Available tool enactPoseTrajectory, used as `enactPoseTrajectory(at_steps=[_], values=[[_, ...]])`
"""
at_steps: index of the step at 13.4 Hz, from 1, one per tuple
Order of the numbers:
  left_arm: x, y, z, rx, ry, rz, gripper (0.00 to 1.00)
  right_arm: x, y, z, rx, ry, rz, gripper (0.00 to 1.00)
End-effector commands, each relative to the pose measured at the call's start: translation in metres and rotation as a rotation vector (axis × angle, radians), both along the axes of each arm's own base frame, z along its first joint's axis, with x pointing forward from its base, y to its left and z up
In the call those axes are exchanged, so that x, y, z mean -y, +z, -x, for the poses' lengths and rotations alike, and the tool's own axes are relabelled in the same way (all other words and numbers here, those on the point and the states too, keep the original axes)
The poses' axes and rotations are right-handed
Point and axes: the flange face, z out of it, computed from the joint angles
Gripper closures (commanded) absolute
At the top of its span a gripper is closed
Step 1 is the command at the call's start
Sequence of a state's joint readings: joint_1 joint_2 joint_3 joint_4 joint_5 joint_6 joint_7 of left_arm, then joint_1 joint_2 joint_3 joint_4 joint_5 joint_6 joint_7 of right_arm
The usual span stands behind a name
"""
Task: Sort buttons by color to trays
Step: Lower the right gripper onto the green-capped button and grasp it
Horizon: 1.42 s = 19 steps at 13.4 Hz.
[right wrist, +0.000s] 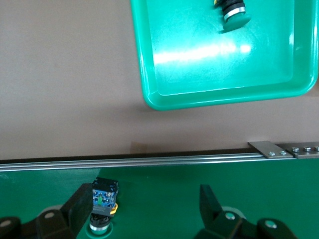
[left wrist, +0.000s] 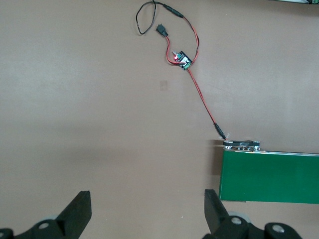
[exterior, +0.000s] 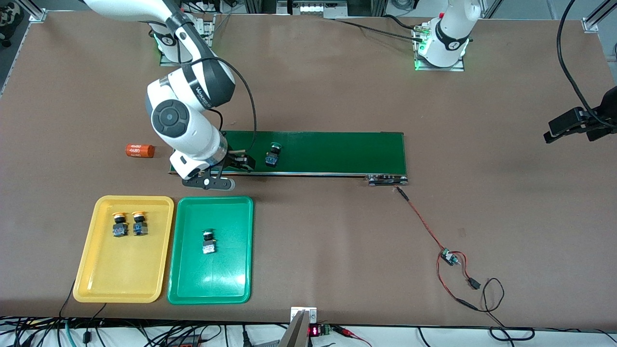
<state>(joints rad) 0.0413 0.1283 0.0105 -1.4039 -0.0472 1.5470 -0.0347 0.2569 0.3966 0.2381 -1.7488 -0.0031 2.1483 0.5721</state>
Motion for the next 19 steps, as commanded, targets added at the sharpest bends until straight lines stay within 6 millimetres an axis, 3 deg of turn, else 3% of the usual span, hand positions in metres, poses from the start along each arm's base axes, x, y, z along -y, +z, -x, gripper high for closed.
enactPoseTrajectory(at_steps=[1,5,8,10,14,19], values=[[0.002,0.003,0.006,0.002,-0.007,0.015,0.00,0.014,0.001,0.037,0.057,-0.009,0.005,0.05],[0.001,0.002,0.006,0.003,-0.006,0.015,0.00,0.012,-0.009,0.053,0.061,-0.047,0.011,0.05],[0.001,0.003,0.005,0.005,-0.005,0.014,0.00,0.017,-0.024,0.065,0.017,-0.041,0.146,0.05],[0.000,0.003,0.005,0.006,-0.004,0.014,0.00,0.009,-0.028,0.070,0.010,-0.047,0.163,0.05],[0.001,0.002,0.005,0.006,-0.005,0.016,0.00,-0.011,-0.039,0.072,0.014,-0.086,0.165,0.05],[-0.001,0.003,0.003,0.022,-0.006,0.013,0.00,-0.017,-0.060,0.069,0.042,-0.084,0.172,0.05]])
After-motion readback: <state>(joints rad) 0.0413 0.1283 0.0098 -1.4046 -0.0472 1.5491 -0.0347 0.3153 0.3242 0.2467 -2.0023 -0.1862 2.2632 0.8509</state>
